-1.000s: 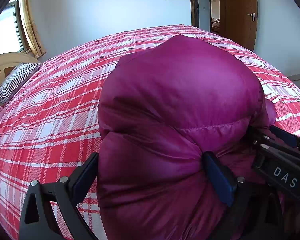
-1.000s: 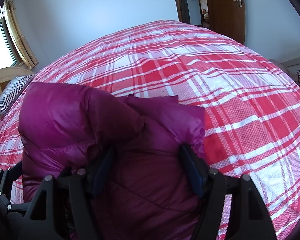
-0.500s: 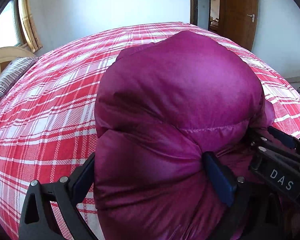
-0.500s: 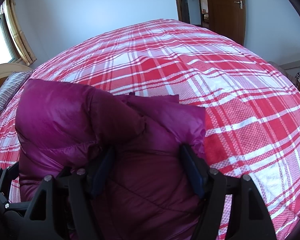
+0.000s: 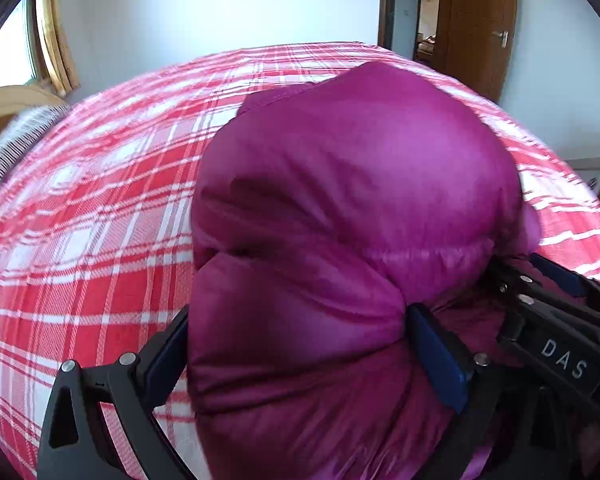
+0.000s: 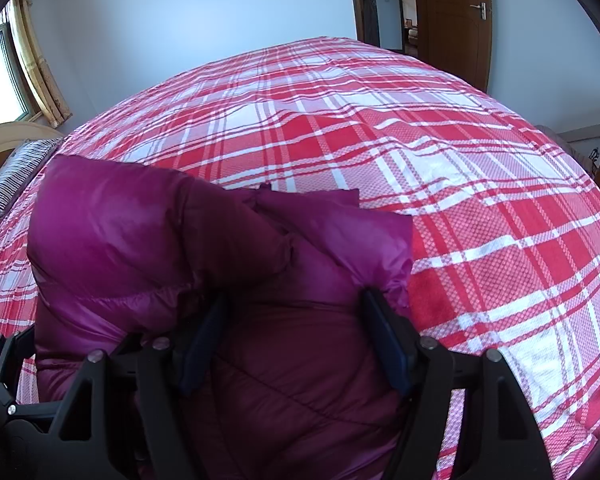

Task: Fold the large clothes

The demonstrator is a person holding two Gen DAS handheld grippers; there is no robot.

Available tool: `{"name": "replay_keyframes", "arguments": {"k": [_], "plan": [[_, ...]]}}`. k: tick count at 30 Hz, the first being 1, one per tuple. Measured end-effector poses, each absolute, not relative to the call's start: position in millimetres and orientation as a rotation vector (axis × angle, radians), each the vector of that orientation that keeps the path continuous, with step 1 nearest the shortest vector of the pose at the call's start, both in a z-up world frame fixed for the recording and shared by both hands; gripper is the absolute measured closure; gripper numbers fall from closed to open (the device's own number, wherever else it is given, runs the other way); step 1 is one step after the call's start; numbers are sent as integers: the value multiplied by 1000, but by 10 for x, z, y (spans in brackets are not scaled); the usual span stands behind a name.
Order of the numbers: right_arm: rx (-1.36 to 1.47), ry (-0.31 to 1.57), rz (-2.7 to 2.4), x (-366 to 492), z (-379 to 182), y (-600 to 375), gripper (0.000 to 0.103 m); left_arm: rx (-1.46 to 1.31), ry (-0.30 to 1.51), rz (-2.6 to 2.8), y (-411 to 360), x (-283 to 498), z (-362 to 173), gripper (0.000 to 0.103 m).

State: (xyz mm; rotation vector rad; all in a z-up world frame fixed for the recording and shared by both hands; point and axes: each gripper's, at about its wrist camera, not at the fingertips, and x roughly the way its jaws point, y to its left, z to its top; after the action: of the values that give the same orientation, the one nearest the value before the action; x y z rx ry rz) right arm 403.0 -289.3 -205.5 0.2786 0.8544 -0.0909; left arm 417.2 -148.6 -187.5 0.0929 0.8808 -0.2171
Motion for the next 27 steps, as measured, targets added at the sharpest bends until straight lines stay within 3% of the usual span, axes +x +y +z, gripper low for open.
{"name": "replay_keyframes", "arguments": {"k": [2,5,10,16,17,18,19,20,24,27], "plan": [[282,844,-37,3957,-1979,-2939,28,-5,871,-272,-1267,4035,-1775,2],[320,712,53,3621,-1752,-3164,0,-117,818,-397,-946,3758,-1694,2],[412,755,61,3535,-1878,-3608,0,-224,859,-497,-785,3676,-1848,2],[477,810,185,3645,-2139,-3632,10,-296,873,-561,-829,3718,-1992,2],[474,819,199,3667,-2159,-3614,11,-288,869,-563,-839,3703,-1981,7],[480,828,238,3693,-2175,-3587,24,-268,861,-585,-882,3675,-1951,23],[503,838,292,3709,-2190,-3555,35,-235,851,-576,-908,3638,-1901,26],[514,841,325,3701,-2196,-3513,55,-202,836,-565,-954,3580,-1844,36],[494,837,337,3623,-2062,-3370,75,-118,788,-547,-984,3366,-1583,63],[490,824,376,3591,-1910,-3210,79,-119,732,-554,-792,3180,-1278,70]]}}
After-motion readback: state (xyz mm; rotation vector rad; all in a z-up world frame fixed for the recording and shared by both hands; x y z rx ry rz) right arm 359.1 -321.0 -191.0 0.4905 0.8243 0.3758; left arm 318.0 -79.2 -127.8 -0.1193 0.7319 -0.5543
